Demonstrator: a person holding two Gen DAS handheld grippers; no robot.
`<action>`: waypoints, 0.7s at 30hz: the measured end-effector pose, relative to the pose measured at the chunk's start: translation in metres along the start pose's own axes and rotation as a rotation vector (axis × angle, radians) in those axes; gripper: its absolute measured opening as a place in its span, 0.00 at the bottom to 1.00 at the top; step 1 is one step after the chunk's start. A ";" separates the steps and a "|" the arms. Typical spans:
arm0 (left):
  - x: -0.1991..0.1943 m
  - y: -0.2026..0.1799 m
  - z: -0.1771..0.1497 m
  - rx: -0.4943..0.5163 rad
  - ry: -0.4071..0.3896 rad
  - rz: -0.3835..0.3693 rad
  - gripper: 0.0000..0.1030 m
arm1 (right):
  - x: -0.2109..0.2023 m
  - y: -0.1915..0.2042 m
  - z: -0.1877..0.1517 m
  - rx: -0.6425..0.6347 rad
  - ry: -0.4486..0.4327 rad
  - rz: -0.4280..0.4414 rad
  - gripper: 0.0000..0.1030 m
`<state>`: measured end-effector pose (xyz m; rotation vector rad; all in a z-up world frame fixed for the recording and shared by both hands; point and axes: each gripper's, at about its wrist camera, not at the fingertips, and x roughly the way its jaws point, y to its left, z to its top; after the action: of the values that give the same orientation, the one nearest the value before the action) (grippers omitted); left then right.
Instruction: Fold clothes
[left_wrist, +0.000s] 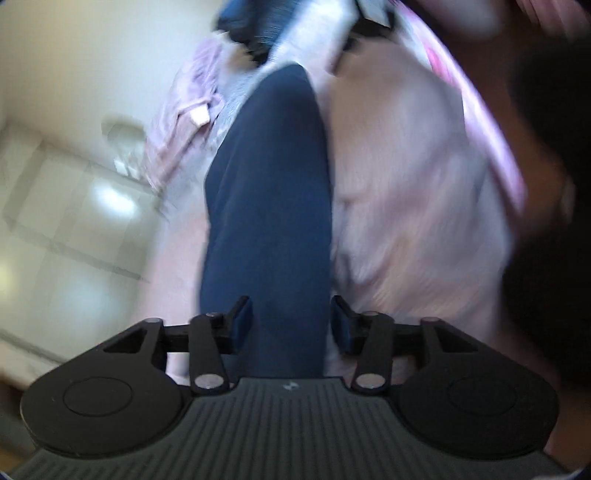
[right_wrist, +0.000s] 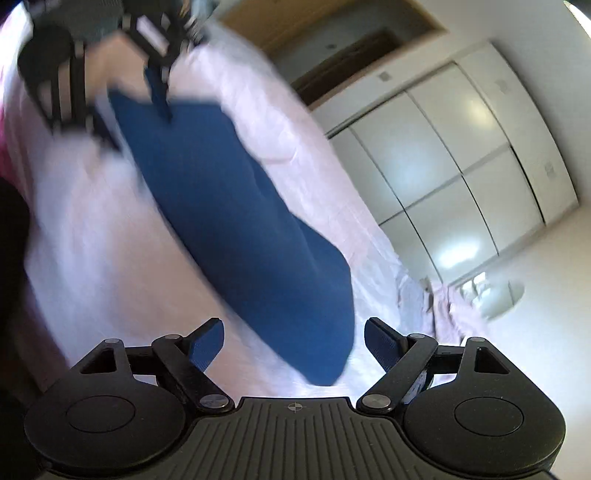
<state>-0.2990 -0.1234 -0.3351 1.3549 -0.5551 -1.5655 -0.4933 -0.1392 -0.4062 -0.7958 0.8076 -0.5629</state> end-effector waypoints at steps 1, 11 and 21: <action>0.006 -0.005 -0.002 0.057 0.010 0.027 0.23 | 0.015 0.000 -0.003 -0.059 0.004 0.006 0.80; 0.006 0.025 -0.018 -0.085 -0.027 -0.003 0.07 | 0.106 -0.006 -0.017 -0.344 -0.057 0.151 0.70; -0.051 0.032 -0.053 -0.127 -0.019 -0.034 0.06 | 0.032 -0.006 0.035 -0.083 0.031 0.165 0.29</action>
<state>-0.2415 -0.0802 -0.2985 1.2604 -0.4388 -1.6152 -0.4473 -0.1509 -0.3991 -0.7892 0.9206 -0.3977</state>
